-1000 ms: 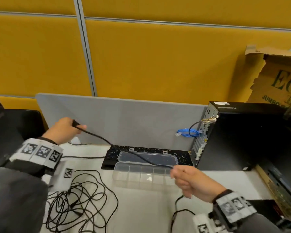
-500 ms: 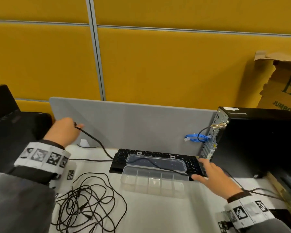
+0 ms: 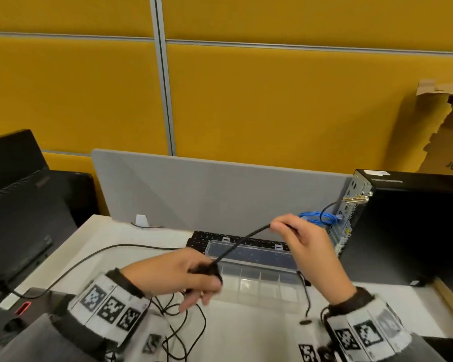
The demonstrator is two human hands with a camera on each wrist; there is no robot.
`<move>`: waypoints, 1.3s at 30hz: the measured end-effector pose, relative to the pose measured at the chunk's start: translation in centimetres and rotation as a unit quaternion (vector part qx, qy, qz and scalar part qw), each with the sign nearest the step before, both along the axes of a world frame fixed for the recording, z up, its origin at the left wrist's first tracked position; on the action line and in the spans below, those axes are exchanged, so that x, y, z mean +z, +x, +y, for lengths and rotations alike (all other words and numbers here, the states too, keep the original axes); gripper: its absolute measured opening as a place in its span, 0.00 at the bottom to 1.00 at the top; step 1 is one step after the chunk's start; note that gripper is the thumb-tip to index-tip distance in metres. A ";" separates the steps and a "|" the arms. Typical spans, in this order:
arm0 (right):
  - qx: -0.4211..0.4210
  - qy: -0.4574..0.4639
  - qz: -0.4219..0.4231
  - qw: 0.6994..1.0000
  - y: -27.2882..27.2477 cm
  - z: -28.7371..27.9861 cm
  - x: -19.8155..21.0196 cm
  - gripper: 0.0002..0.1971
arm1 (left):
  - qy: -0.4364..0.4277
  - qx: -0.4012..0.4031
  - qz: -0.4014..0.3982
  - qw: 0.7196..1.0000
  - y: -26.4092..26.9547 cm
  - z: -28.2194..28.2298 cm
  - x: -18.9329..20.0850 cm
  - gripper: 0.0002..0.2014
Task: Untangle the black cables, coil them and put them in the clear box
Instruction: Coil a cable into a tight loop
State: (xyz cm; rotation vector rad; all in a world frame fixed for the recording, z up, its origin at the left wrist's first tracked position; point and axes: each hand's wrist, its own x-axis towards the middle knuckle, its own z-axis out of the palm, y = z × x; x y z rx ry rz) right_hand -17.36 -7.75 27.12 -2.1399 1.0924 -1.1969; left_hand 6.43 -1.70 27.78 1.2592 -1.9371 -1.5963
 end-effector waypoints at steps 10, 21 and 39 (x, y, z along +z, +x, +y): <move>0.199 0.128 0.236 0.943 2.2 4.1 -2.9 0.12 | -0.305 0.249 0.003 0.919 -4.3 -1.2 -2.3 0.20; 0.021 0.207 0.300 0.931 -9.5 -1.0 -3.8 0.18 | -0.374 0.319 -0.336 0.803 5.8 -3.1 -3.2 0.13; 0.025 0.354 0.175 0.918 -10.5 1.2 -5.6 0.08 | -0.239 0.440 -0.261 0.825 8.3 -3.3 -1.0 0.17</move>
